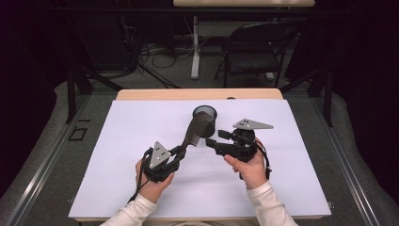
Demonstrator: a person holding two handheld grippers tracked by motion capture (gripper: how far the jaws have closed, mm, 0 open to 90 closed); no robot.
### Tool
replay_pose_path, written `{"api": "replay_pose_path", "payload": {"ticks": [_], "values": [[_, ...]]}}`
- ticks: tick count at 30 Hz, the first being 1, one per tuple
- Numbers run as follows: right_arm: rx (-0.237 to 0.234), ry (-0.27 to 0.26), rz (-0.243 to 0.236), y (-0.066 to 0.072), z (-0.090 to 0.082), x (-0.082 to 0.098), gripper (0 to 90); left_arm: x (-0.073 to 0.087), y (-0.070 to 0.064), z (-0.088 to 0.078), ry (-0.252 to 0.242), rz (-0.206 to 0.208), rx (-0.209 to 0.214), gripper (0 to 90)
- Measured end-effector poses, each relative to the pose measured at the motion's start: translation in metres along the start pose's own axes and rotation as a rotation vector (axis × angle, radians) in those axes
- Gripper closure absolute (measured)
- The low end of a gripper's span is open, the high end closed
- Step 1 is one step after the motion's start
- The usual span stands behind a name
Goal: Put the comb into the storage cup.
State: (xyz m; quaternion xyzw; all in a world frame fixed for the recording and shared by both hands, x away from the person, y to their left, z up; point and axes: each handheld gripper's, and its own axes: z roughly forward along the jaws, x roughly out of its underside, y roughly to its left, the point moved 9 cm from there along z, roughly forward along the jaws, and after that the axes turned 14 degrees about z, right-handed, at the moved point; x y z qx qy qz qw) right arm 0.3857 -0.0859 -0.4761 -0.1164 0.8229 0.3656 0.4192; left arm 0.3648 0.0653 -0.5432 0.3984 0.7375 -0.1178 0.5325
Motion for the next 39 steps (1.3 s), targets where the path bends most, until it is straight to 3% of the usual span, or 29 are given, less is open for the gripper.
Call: {"api": "replay_pose_path", "payload": {"ticks": [7,22,29,39], "values": [[-0.051,0.031,0.020,0.005,0.003,0.004,43.2,0.001,-0.001,0.001,0.003,0.005,0.003,72.5],[-0.061,0.025,0.052,0.005,0.005,0.005,46.8,0.001,-0.007,0.002,0.000,0.016,0.013,72.5],[-0.041,-0.001,0.084,-0.002,0.002,0.001,46.9,0.001,-0.011,0.003,0.000,0.022,0.022,72.5],[-0.081,-0.001,0.170,-0.007,0.001,0.000,47.7,0.001,-0.018,0.004,0.002,0.029,0.038,72.5]]}}
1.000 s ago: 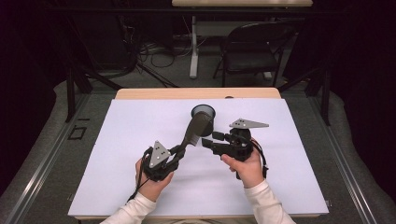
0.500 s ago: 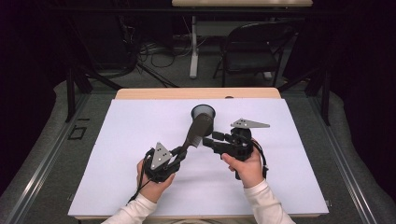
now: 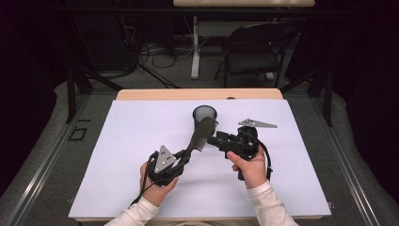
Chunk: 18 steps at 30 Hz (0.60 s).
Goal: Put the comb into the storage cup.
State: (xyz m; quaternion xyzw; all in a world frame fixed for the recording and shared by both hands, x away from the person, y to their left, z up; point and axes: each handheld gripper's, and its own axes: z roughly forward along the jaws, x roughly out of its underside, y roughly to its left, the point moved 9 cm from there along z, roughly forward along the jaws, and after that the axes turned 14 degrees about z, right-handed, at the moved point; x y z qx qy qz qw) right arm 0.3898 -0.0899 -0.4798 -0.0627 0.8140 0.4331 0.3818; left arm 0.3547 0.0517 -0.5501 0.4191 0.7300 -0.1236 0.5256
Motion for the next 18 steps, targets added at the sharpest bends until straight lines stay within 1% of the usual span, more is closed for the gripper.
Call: {"api": "replay_pose_path", "payload": {"ticks": [2,4,9,11,13,18], "values": [[-0.016,0.004,0.023,0.000,0.000,0.000,47.7,0.000,-0.002,0.001,0.002,0.004,0.005,72.5],[-0.029,0.005,0.033,-0.001,0.000,-0.001,47.6,0.001,-0.003,0.001,0.006,0.007,0.009,72.5],[-0.037,0.011,0.055,-0.002,0.000,0.000,49.4,0.000,-0.006,0.002,0.001,0.011,0.015,72.5],[-0.050,0.014,0.064,-0.002,0.001,0.000,49.7,0.000,-0.008,0.002,0.003,0.013,0.017,72.5],[-0.053,0.012,0.071,-0.003,0.001,0.000,52.3,0.000,-0.009,0.002,0.004,0.017,0.023,72.5],[-0.052,0.011,0.084,-0.005,0.000,0.000,55.0,0.000,-0.013,0.003,0.004,0.025,0.032,72.5]]}}
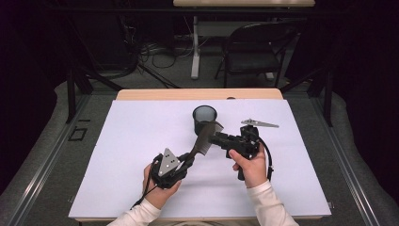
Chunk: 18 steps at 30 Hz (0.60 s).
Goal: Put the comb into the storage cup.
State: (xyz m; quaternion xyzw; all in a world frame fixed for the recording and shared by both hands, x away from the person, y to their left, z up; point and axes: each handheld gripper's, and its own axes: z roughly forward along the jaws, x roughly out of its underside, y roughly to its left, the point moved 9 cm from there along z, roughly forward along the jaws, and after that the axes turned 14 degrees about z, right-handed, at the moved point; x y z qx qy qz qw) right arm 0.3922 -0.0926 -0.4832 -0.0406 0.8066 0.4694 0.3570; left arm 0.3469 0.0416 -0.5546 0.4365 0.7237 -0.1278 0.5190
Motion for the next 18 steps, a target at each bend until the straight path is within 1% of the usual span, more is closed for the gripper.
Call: {"api": "replay_pose_path", "payload": {"ticks": [2,18], "values": [[-0.005,0.001,0.009,-0.0002,-0.0003,0.0000,55.8,-0.0004,-0.0011,-0.0001,0.000,0.004,-0.001,72.5],[-0.008,-0.006,0.032,-0.0041,-0.0013,-0.0014,63.6,-0.0014,-0.0102,0.0013,0.003,0.032,0.014,72.5]]}}
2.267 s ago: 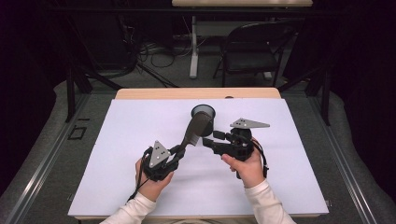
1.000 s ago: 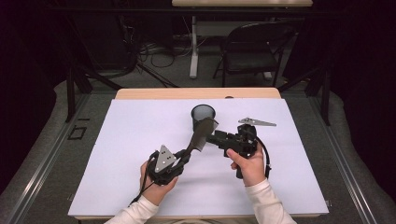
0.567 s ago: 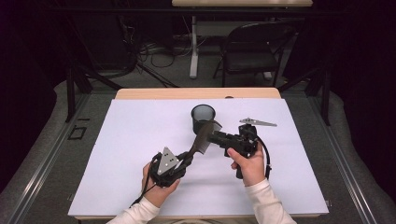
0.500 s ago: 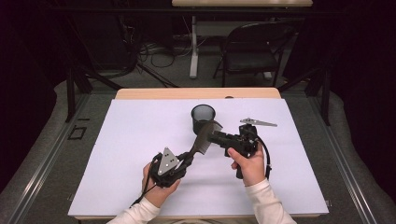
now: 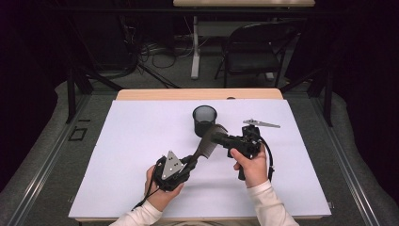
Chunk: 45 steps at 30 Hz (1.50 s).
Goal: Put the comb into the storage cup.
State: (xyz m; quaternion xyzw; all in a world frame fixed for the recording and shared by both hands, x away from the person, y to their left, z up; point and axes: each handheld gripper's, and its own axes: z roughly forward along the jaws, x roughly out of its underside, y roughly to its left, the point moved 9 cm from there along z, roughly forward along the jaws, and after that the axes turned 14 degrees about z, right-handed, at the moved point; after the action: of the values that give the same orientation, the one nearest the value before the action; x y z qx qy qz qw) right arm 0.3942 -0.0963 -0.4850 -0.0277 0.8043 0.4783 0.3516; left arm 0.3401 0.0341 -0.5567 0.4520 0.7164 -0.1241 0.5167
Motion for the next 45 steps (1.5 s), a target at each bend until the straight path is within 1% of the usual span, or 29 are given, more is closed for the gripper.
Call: {"api": "replay_pose_path", "payload": {"ticks": [8,13,26,31,40,45], "values": [[-0.006,0.004,0.014,-0.0019,-0.0006,-0.0001,67.7,-0.0003,-0.0020,0.0003,0.001,0.010,0.001,72.5],[-0.012,-0.001,0.023,-0.0017,-0.0008,-0.0006,69.0,-0.0006,-0.0025,0.0002,-0.002,0.010,0.002,72.5],[-0.040,0.002,0.063,-0.0039,-0.0013,-0.0011,78.7,-0.0001,-0.0034,0.0008,0.000,0.009,0.005,72.5],[-0.047,0.003,0.073,-0.0043,-0.0013,-0.0009,80.3,-0.0002,-0.0033,0.0006,-0.001,0.009,0.004,72.5],[-0.071,0.010,0.106,-0.0061,-0.0016,-0.0011,84.9,0.0004,-0.0038,0.0012,0.001,0.007,0.004,72.5],[-0.095,0.014,0.129,-0.0057,-0.0015,-0.0008,86.6,0.0006,-0.0037,0.0014,-0.001,0.007,0.005,72.5]]}}
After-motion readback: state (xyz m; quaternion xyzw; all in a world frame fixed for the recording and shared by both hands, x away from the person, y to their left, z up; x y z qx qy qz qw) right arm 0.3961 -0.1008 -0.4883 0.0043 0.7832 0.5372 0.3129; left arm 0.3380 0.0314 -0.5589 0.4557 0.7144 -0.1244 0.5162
